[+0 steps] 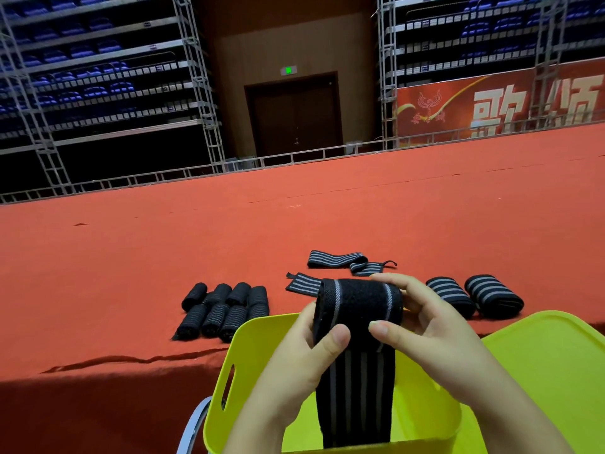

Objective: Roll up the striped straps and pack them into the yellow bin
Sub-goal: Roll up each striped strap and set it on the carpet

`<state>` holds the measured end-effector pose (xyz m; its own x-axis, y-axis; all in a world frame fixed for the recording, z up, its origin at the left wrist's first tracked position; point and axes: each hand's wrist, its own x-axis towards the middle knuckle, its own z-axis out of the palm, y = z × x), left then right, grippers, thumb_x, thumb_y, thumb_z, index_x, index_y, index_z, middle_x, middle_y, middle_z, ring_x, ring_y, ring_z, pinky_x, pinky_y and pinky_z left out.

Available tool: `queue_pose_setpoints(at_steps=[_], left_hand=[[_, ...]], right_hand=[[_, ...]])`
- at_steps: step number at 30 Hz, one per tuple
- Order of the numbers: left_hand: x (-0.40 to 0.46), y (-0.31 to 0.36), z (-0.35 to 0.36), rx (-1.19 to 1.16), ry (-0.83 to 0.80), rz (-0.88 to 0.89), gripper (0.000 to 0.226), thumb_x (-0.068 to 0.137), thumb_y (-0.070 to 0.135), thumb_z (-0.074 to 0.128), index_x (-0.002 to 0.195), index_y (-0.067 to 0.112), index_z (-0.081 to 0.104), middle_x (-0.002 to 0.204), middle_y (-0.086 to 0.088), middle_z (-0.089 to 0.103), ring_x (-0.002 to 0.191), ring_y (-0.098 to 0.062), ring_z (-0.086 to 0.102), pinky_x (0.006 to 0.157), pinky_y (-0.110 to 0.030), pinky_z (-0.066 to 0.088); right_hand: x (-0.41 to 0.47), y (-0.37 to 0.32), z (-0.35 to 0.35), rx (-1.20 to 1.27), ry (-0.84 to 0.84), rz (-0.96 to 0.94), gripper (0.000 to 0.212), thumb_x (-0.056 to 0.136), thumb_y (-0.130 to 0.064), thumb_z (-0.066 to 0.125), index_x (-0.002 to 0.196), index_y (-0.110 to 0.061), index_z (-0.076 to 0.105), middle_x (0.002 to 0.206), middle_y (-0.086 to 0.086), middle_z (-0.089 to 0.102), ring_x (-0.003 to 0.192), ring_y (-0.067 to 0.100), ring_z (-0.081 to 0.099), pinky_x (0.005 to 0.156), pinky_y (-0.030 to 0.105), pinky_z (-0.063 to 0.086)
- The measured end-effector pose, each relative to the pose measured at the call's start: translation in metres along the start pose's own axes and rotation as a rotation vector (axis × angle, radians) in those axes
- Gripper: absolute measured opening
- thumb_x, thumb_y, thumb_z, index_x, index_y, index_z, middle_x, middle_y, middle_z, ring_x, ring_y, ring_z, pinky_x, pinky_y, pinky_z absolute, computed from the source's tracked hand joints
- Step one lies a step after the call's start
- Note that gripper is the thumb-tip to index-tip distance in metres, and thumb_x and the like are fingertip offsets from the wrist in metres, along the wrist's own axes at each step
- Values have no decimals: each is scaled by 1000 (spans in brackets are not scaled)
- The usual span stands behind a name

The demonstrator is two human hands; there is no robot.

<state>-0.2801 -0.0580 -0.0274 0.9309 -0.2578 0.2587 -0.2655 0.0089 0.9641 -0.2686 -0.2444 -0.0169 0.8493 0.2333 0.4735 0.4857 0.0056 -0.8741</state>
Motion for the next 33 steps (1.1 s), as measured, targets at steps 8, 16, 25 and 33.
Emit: queue_pose_setpoints(at_steps=[8,16,25,33], left_hand=[[-2,-5,-6,-92,-63,-83,77,62,74,71,123,26,64,126,-10,65,113,-25,63,79,-35,52],[-4,4,-3,-131,-63,-43,73,69,64,71,119,11,64,89,6,73,69,0,66,55,-11,48],[-1,-9,-1,-45,-17,-45,63,70,41,82,123,17,60,119,-8,68,113,-24,63,85,-28,51],[4,-9,-4,-214,40,-142,35,73,18,73,103,1,67,94,-13,70,82,-21,67,68,-26,52]], right_hand=[[1,-1,-6,97,-42,-2,51,65,-32,83,111,-41,62,116,-2,67,106,16,65,87,25,52],[-3,-6,-8,114,-108,47,50,72,-19,70,113,-46,60,116,-10,67,106,9,64,79,21,52],[2,-8,-2,57,115,-94,48,70,-20,72,110,-43,61,109,-6,69,103,10,65,88,24,51],[5,1,6,-59,193,-177,63,74,8,73,99,-49,62,106,-16,68,102,3,63,82,14,50]])
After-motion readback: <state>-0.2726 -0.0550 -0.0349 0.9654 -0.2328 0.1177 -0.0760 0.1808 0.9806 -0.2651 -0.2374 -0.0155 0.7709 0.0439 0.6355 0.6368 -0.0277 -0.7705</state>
